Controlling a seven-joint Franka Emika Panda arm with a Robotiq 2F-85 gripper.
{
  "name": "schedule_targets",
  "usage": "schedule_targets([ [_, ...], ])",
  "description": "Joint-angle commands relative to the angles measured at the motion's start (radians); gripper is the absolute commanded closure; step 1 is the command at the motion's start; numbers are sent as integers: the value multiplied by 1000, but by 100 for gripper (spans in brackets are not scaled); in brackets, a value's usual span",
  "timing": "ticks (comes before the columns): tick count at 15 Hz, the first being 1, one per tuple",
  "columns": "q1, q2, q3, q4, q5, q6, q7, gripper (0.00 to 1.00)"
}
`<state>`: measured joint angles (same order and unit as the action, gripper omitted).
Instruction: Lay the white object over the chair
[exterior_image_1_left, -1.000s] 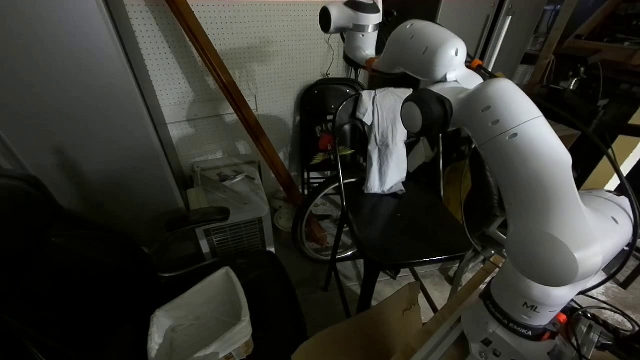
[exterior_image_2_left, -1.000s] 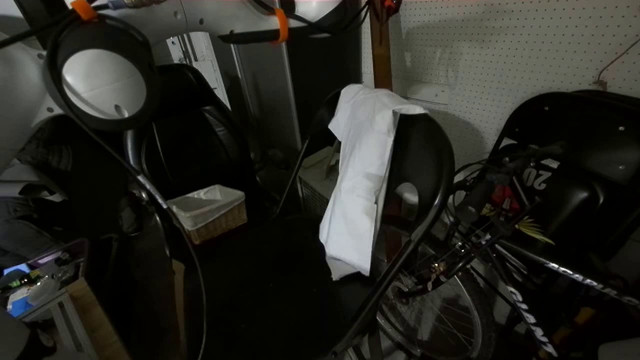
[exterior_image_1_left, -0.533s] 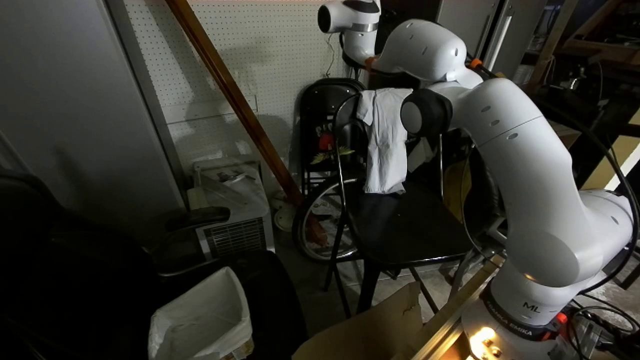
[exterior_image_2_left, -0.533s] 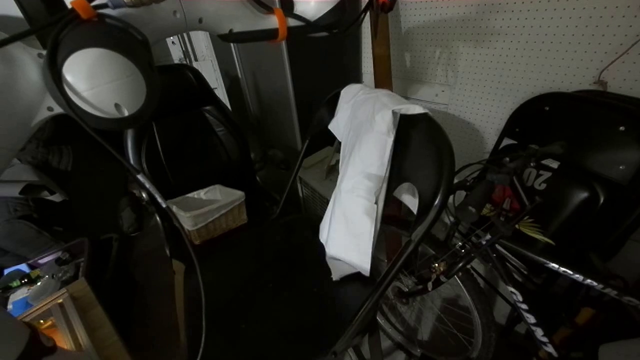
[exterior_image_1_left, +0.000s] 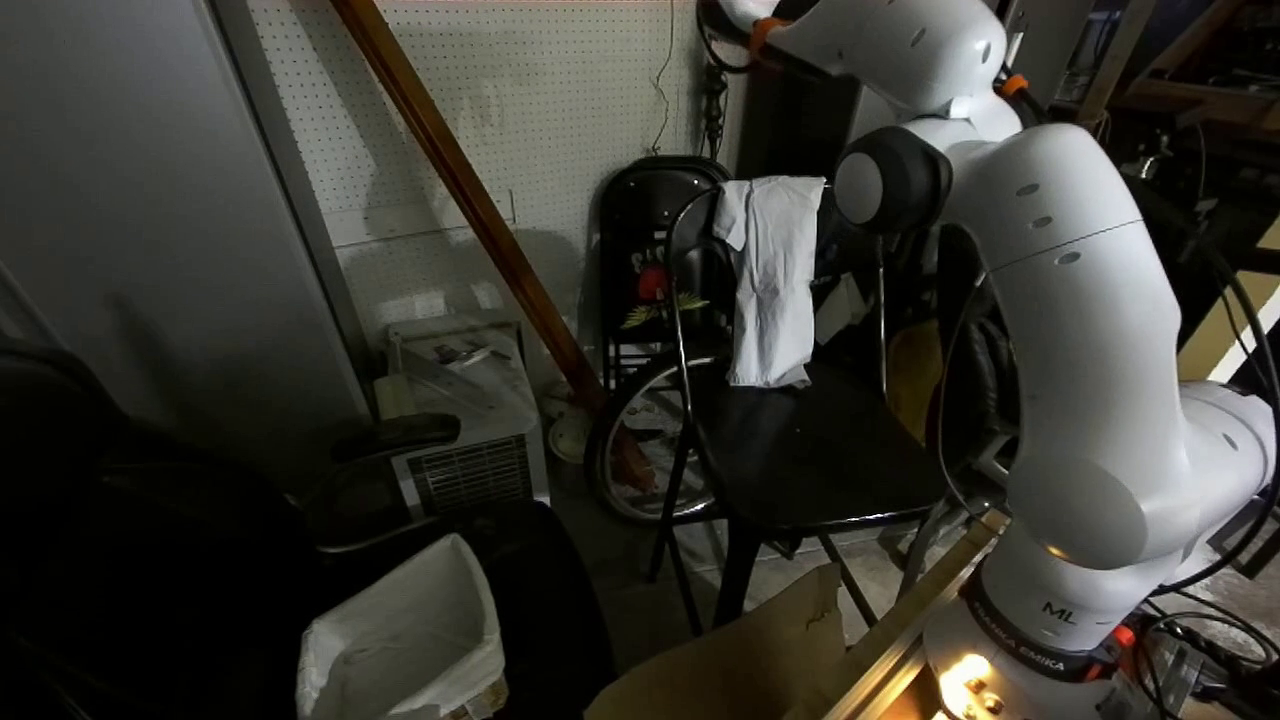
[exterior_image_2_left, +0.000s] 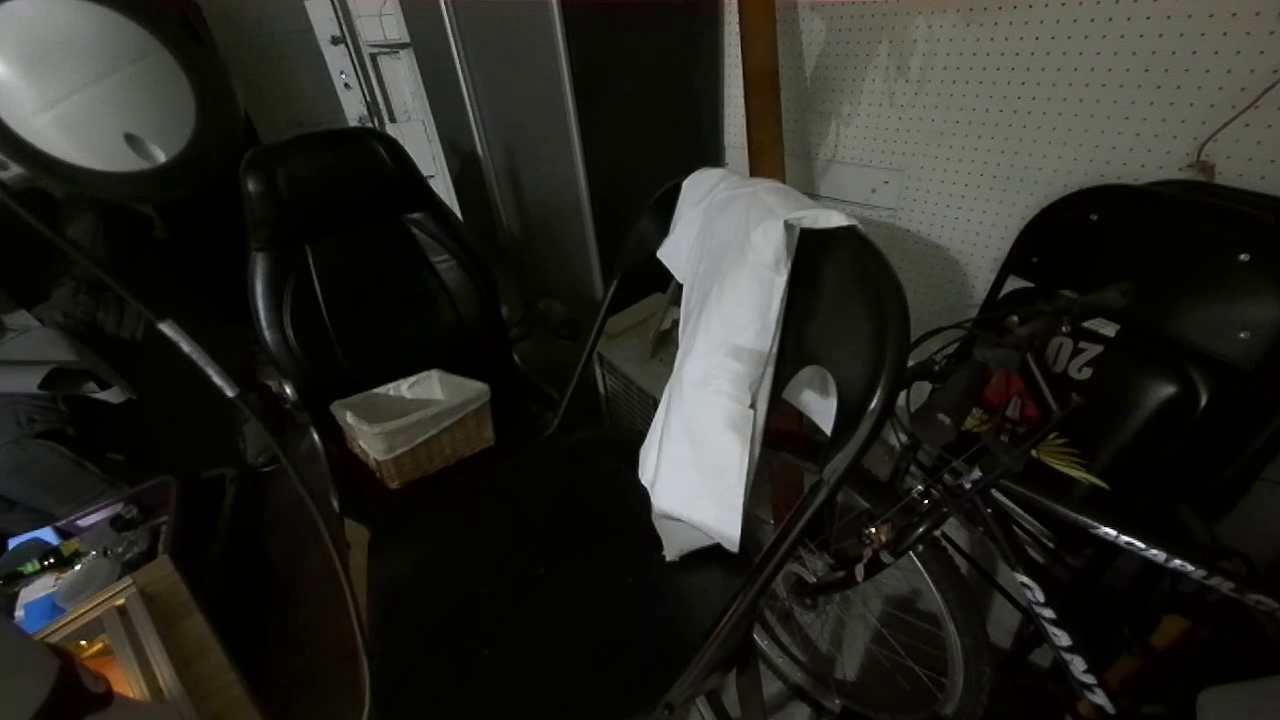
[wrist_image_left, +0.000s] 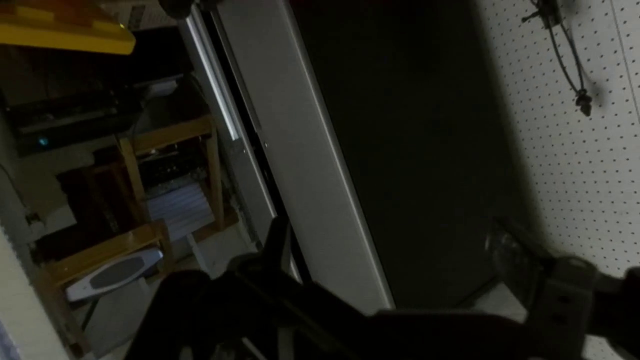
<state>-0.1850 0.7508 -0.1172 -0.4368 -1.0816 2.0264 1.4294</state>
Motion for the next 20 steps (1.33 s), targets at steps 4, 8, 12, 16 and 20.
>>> schedule_targets([
  [4,-46,-122,11,-13,442,-47,-335,0],
  [8,-84,-163,-4,-19,713,-112,-514,0],
  [12,-160,-202,20,-35,940,-211,-691,0],
  [16,-211,-245,11,-57,1061,-383,-846,0],
  [20,-175,-271,-83,-51,957,-590,-952,0],
])
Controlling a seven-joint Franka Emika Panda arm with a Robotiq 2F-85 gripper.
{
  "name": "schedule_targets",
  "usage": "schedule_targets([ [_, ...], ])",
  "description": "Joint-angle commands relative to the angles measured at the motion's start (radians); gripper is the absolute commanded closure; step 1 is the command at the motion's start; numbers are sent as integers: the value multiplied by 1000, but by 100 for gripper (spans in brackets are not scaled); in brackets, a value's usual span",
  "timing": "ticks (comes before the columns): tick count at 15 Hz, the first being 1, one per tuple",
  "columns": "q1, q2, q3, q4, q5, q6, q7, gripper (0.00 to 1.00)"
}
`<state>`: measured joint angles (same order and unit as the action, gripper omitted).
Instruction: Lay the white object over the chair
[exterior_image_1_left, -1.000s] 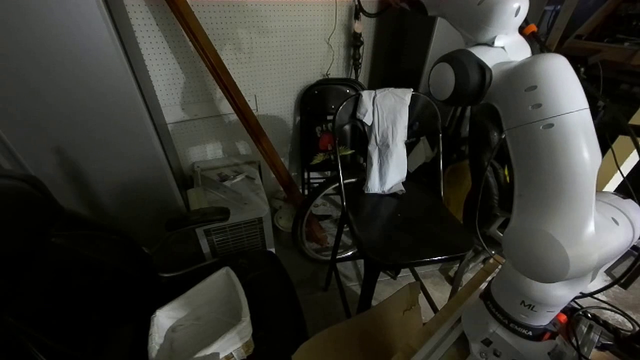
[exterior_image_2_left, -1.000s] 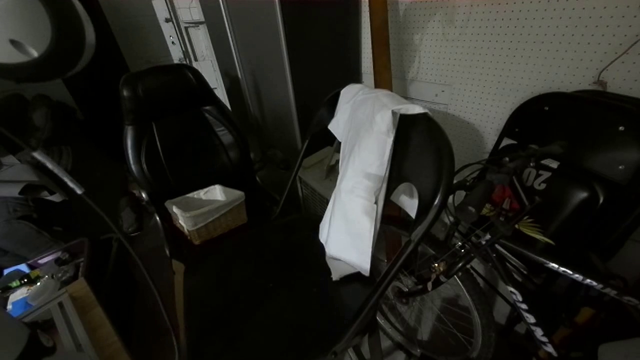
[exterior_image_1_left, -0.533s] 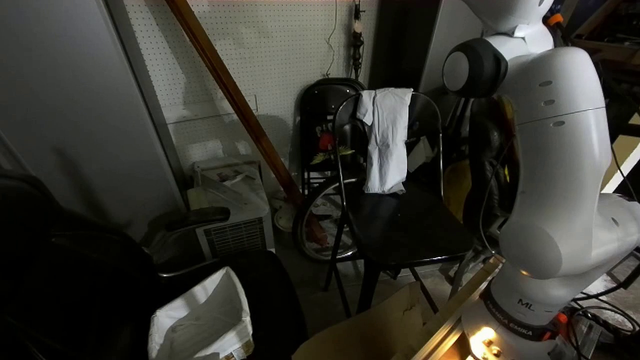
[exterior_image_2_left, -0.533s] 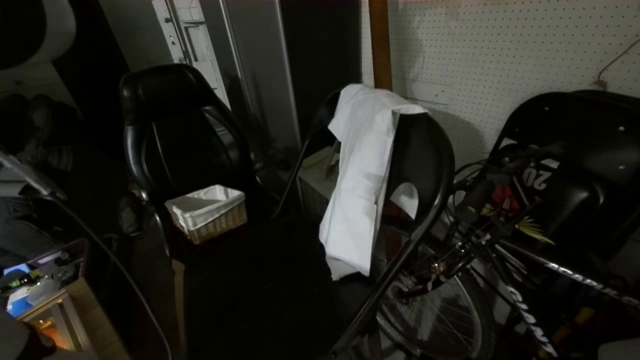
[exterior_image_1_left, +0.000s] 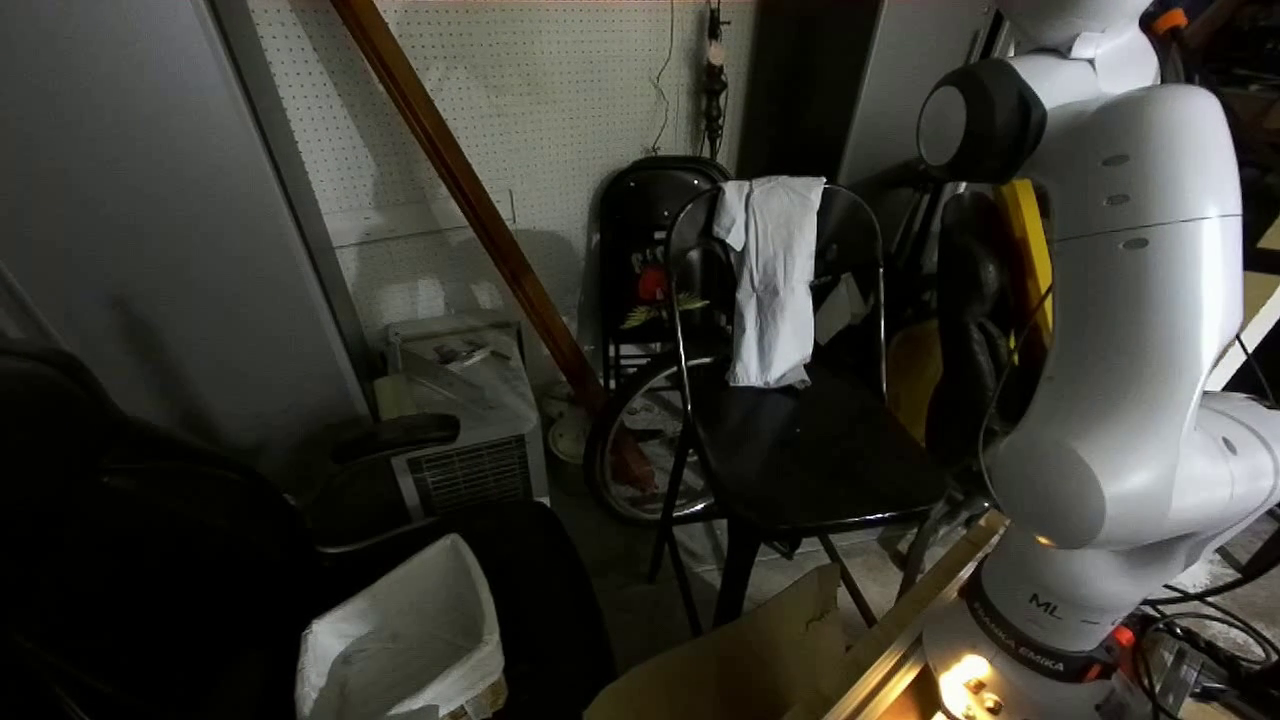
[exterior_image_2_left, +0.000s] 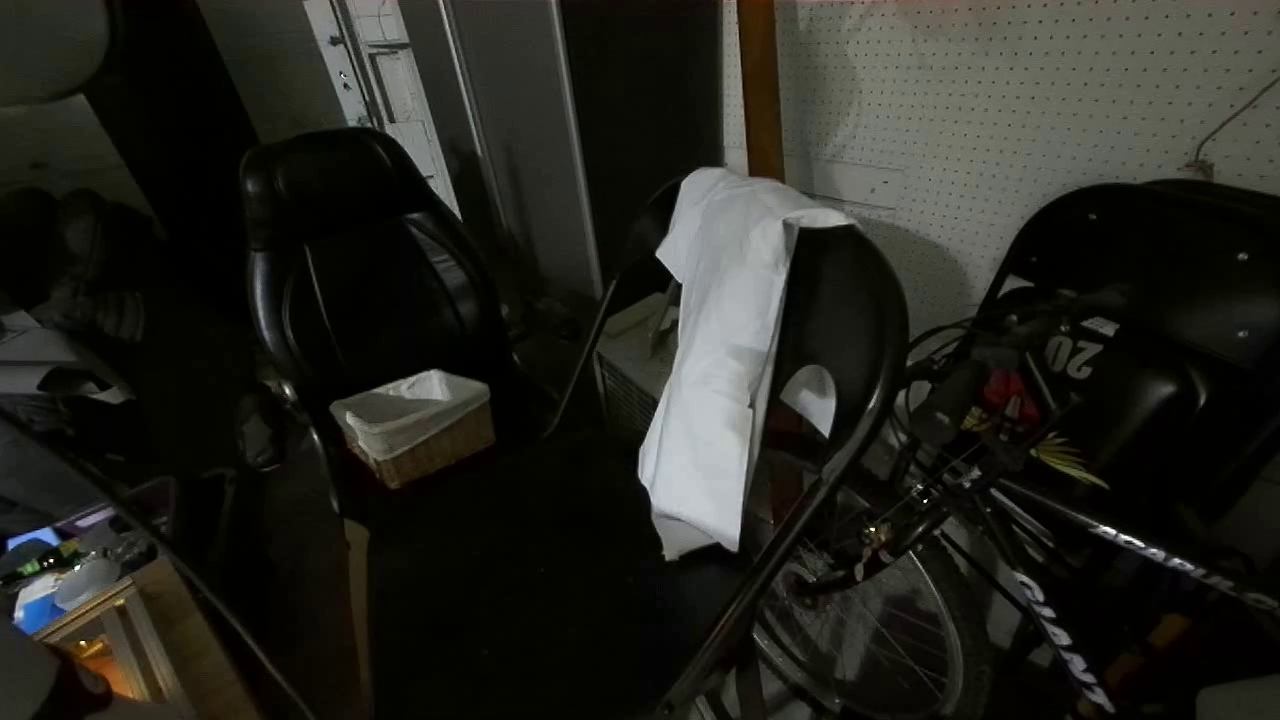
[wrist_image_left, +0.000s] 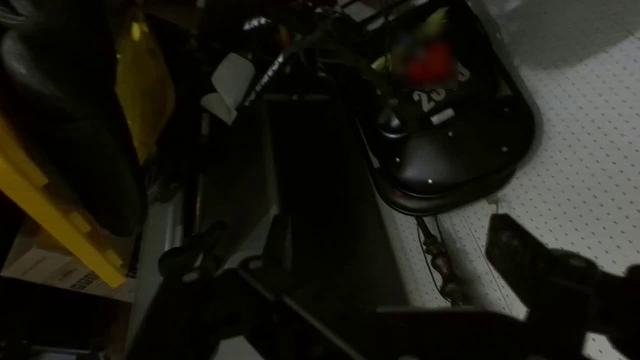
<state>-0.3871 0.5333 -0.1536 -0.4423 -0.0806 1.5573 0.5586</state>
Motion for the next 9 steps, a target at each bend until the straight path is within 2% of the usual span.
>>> schedule_targets([
  [1,38,-58,-61,-43,-62,-170,-108,0],
  [5,93,-90,-95,-33,-145,-389,-222,0],
  [6,56,-55,-77,-5,-91,-310,-164,0],
  [9,65,-57,-79,-4,-98,-319,-165,0],
])
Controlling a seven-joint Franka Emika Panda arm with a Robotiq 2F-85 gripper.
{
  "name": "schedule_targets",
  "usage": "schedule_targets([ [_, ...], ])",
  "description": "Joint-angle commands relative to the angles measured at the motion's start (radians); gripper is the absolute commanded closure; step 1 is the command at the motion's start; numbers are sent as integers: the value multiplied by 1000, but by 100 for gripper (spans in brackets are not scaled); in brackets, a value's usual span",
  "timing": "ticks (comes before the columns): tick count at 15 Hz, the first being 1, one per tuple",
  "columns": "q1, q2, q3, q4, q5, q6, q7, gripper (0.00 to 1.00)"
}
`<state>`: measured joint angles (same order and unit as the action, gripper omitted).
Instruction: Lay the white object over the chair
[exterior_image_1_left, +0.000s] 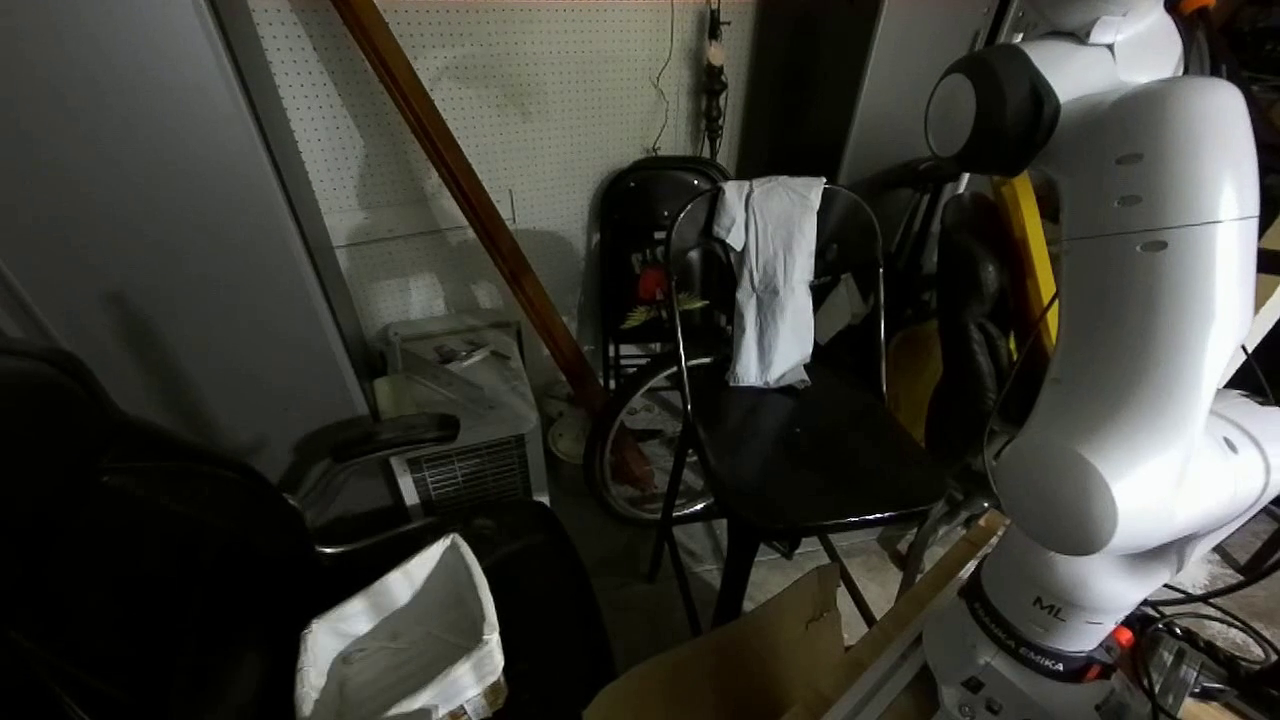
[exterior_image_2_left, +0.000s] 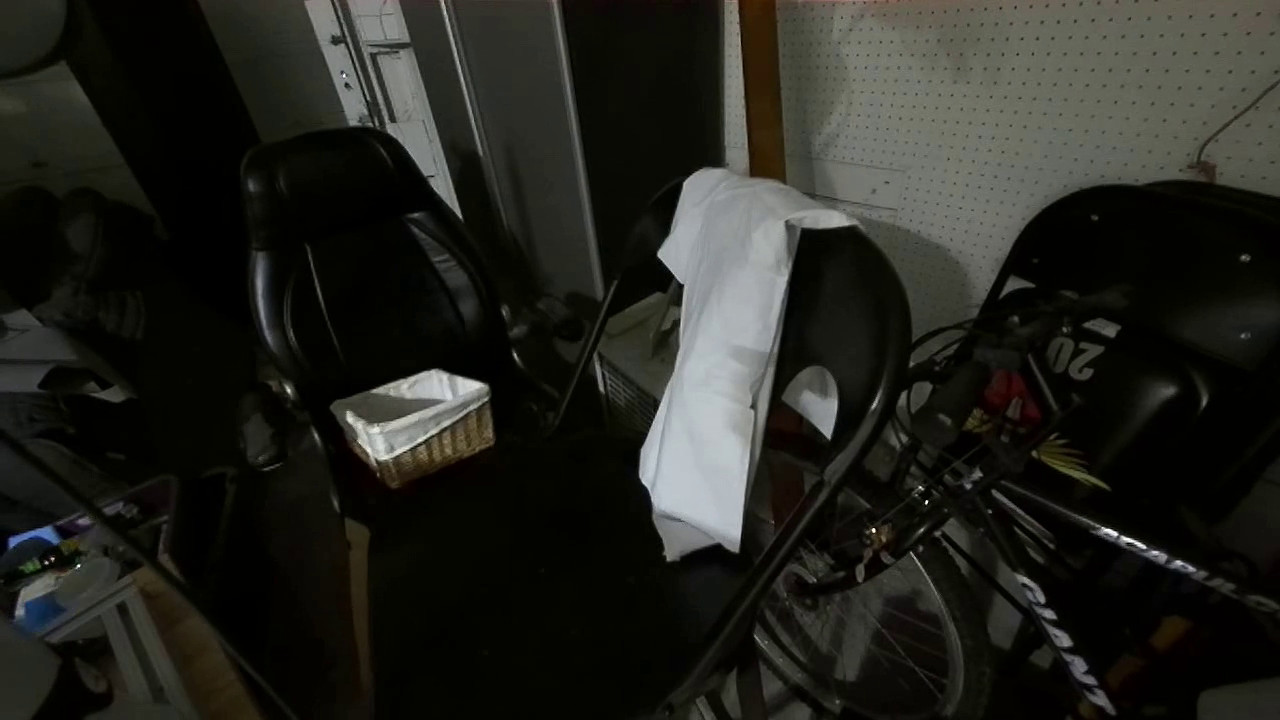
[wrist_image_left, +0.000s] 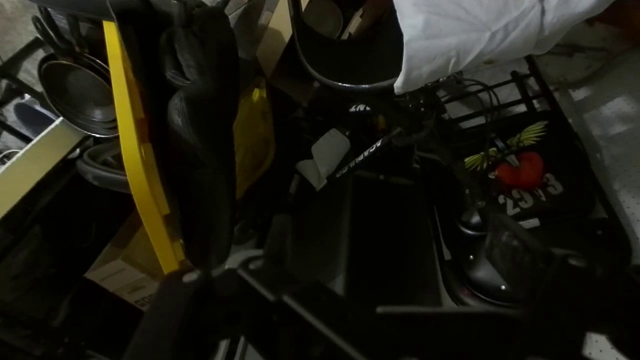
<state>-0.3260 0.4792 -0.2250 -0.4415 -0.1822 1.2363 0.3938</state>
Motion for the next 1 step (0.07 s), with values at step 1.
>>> schedule_targets([
  [1,2,0,-8,-5,4,3,0,0],
])
